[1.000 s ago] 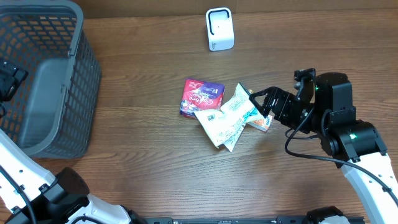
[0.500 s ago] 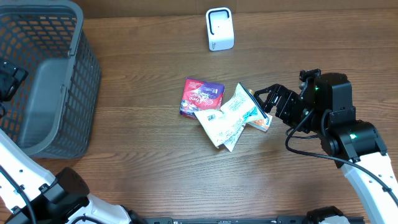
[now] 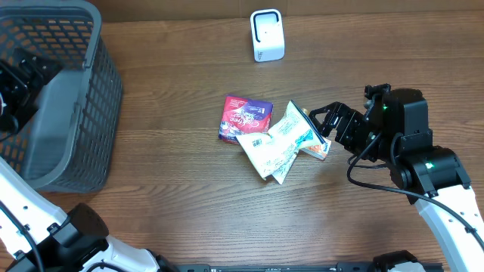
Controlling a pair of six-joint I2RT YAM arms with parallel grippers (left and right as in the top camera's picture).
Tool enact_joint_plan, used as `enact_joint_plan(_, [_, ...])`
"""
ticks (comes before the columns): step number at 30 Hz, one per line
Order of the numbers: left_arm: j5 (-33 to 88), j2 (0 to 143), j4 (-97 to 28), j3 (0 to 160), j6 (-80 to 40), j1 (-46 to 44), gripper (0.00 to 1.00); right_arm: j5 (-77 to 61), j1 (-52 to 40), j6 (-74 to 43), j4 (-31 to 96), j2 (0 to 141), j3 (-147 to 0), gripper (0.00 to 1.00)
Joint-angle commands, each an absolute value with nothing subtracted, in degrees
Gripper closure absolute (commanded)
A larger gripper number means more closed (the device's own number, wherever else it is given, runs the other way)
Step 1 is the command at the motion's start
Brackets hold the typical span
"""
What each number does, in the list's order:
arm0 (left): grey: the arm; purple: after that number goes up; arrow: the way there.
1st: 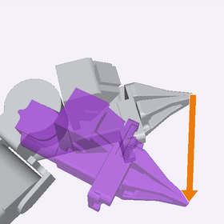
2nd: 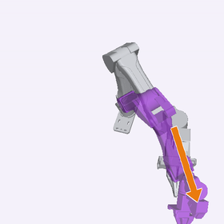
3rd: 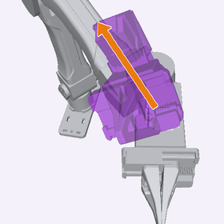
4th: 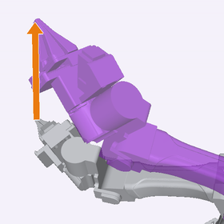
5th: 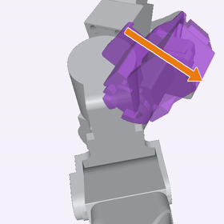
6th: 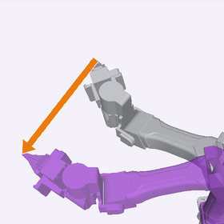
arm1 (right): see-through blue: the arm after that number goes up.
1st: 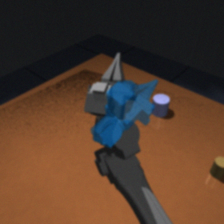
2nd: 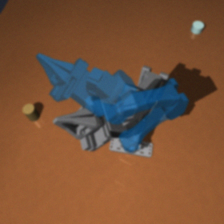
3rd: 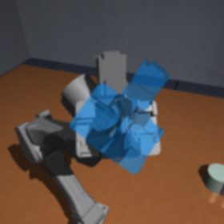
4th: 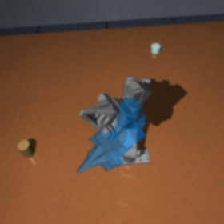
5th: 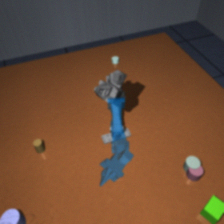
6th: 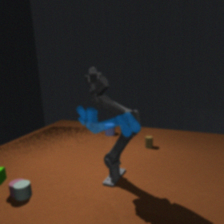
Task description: Scan the item barcode
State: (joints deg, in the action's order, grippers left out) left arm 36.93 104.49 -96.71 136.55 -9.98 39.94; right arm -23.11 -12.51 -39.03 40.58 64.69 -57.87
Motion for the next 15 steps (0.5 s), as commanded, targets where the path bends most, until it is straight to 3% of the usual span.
enact_joint_plan(1, [54.8,104.2,-96.8,136.9,-1.6,39.6,0.0,-22.5,-12.8,-39.4,41.3,64.4,-59.7,0.0])
enact_joint_plan(7, [51.9,96.5,-96.8,136.9,2.6,35.2,0.0,-20.1,-12.8,-39.0,41.1,64.4,-59.7,0.0])
enact_joint_plan(11, [38.5,91.6,-96.8,136.9,-1.0,20.8,0.0,-18.0,-12.8,-39.3,39.5,64.4,-59.7,0.0])
enact_joint_plan(15, [34.0,91.9,-96.8,135.7,-3.9,7.9,0.0,-18.0,-12.8,-40.6,38.9,64.6,-59.7,0.0])
